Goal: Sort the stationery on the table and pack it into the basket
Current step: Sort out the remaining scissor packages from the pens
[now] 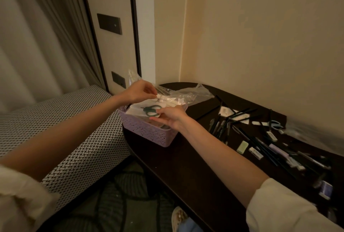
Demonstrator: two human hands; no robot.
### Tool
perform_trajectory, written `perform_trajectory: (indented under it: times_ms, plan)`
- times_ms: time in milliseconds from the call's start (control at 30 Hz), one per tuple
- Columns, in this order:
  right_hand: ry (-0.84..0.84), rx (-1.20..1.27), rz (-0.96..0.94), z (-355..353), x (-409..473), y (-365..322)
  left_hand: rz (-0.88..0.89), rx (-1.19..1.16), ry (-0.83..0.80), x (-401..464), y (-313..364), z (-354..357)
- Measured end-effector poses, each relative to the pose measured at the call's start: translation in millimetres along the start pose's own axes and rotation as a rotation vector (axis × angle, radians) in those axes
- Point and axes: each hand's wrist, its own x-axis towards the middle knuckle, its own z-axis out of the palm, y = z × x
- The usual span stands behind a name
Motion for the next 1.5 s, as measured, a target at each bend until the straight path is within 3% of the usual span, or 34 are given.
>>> perform_trajectory:
  times_ms: [200, 367, 567, 800, 900, 1000, 1100, 1300, 1500]
  plan:
    - [-0.042, 0.037, 0.081, 6.5, -1.9, 11.0, -0.001, 0.121, -0.172, -30.8, -21.6, -12.0]
    - [0.061, 0.164, 0.143, 9.4, 4.4, 6.7, -0.023, 0.187, -0.211, -38.9, -32.2, -16.6]
    - [0.019, -0.011, 0.175, 13.1, 9.1, -0.3, -0.016, 0.35, -0.295, -35.2, -36.0, -7.8]
    - [0.045, -1.074, -0.069, 2.9, 31.9, 0.3, 0.017, 0.459, -0.367, -36.9, -48.7, -0.4]
    - [0.05, -1.314, -0.166, -1.5, 29.4, -0.4, 0.026, 0.487, -0.386, -39.7, -43.0, 3.9]
    - [0.081, -1.361, -0.302, -3.7, 30.5, 1.4, 0.001, 0.506, -0.386, -41.7, -35.5, 4.3]
    - [0.143, -1.25, -0.491, -14.8, 29.4, -1.1, -0.043, 0.505, -0.322, -42.6, -25.0, 5.0]
    - [0.378, -1.016, -0.829, -80.0, -17.8, -20.9, -0.021, 0.314, -0.007, -39.3, 9.8, 17.3]
    - [0.594, -1.143, -0.736, -185.5, -51.9, -15.5, 0.126, 0.17, 0.113, -34.3, 58.3, 58.3]
